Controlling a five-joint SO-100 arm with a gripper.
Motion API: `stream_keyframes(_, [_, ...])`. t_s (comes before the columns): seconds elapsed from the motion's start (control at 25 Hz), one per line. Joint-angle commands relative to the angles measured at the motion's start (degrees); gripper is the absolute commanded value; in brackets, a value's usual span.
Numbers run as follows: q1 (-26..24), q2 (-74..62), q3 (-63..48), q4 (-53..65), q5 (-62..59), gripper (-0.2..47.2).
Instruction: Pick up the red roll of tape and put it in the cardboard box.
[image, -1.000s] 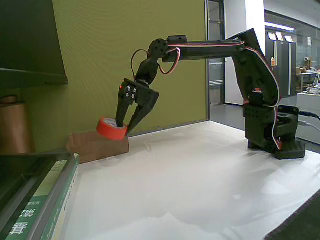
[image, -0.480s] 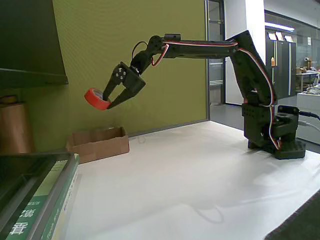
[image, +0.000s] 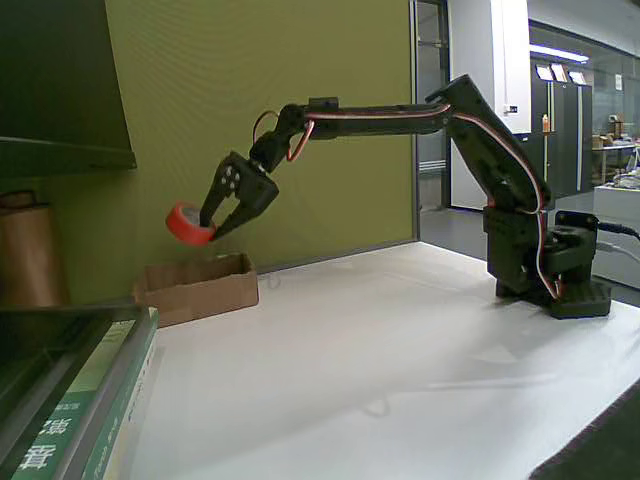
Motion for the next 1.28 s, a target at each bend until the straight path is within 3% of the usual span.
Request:
stream_keyframes(0.0, [0.6, -0.1, -2.7, 0.3, -1.2, 0.1])
stream_keyframes(1.24, [4.7, -10.7, -9.8, 1.5, -3.7, 0.1])
